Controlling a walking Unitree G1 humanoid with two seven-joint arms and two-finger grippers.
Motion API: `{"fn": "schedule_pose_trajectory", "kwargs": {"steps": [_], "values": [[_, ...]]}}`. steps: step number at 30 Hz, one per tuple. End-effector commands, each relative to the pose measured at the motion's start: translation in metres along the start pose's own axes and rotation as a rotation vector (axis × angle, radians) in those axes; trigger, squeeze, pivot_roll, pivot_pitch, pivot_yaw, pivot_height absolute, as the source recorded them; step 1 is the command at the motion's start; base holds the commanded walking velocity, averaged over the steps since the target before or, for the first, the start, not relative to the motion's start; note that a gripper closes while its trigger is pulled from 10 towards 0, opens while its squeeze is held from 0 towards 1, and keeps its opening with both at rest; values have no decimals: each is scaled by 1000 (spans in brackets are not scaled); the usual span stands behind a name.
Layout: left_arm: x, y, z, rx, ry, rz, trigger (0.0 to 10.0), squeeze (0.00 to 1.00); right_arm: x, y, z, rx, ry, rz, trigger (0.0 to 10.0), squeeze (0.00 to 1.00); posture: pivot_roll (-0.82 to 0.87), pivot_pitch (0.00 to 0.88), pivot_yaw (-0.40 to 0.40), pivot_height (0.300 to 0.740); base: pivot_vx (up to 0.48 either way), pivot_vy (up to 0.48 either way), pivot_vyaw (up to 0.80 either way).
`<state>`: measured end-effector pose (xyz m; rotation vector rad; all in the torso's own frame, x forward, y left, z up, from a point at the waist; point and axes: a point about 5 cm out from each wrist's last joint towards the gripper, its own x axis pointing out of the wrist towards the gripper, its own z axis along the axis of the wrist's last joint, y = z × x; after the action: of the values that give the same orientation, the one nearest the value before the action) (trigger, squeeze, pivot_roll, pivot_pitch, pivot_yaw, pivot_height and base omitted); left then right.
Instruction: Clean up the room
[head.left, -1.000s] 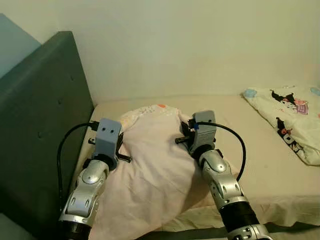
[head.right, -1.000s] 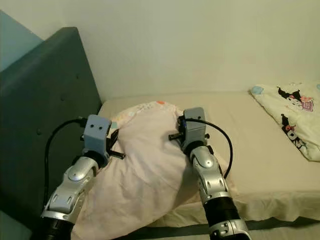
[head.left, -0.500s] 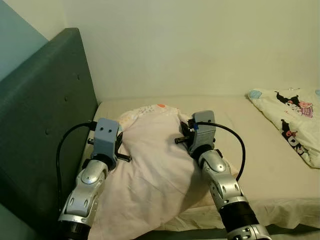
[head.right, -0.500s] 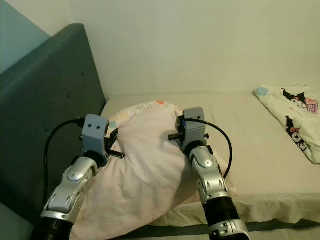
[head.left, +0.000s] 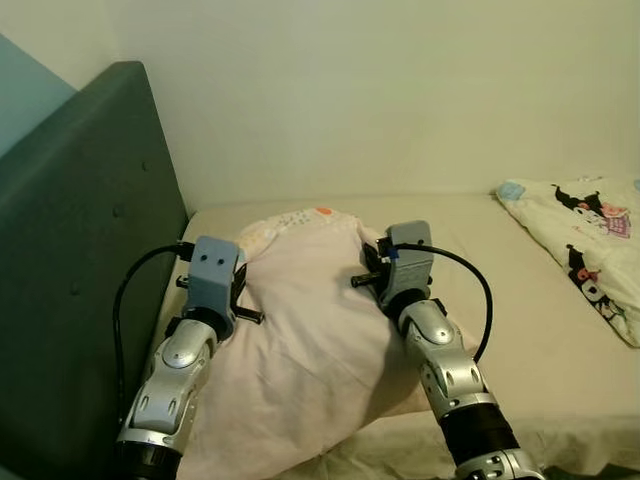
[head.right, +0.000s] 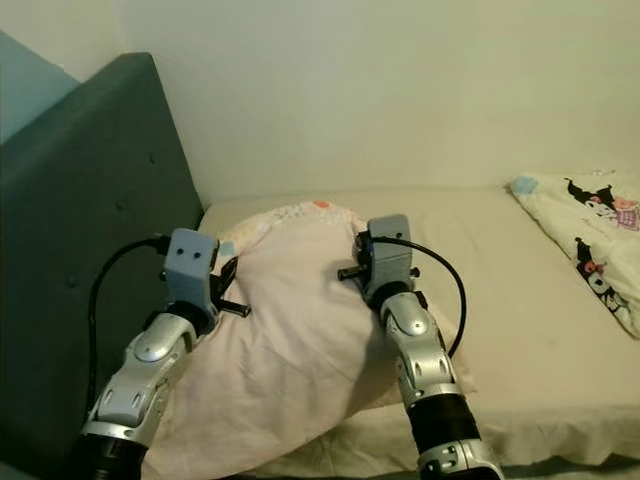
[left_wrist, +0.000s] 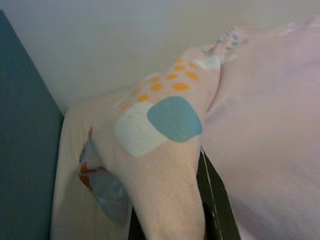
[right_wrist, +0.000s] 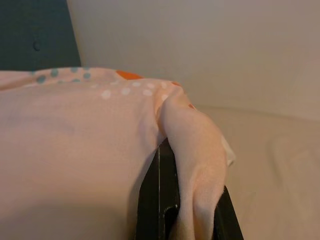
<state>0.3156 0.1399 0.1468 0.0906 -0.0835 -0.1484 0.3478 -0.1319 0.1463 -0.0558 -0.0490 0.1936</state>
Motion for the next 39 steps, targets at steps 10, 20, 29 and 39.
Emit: {"fn": "schedule_pose_trajectory", "kwargs": {"steps": [10,20,29,39], "values": [[-2,18,3,20,-22,79,10000,0,1,-7,7,13,-33,-46,10000,0,-59,14,-16,716,0,0,0],[-4,18,2,25,-22,70,10000,0,1,-7,6,17,-28,-44,10000,0,-58,16,-16,716,0,0,0],[-4,17,4,35,-28,43,10000,0,0,-5,5,29,-25,-47,10000,0,-52,17,-10,716,0,0,0],[-4,16,5,39,-37,28,10000,0,0,-5,3,31,-24,-49,10000,0,-50,18,-7,716,0,74,0]]}}
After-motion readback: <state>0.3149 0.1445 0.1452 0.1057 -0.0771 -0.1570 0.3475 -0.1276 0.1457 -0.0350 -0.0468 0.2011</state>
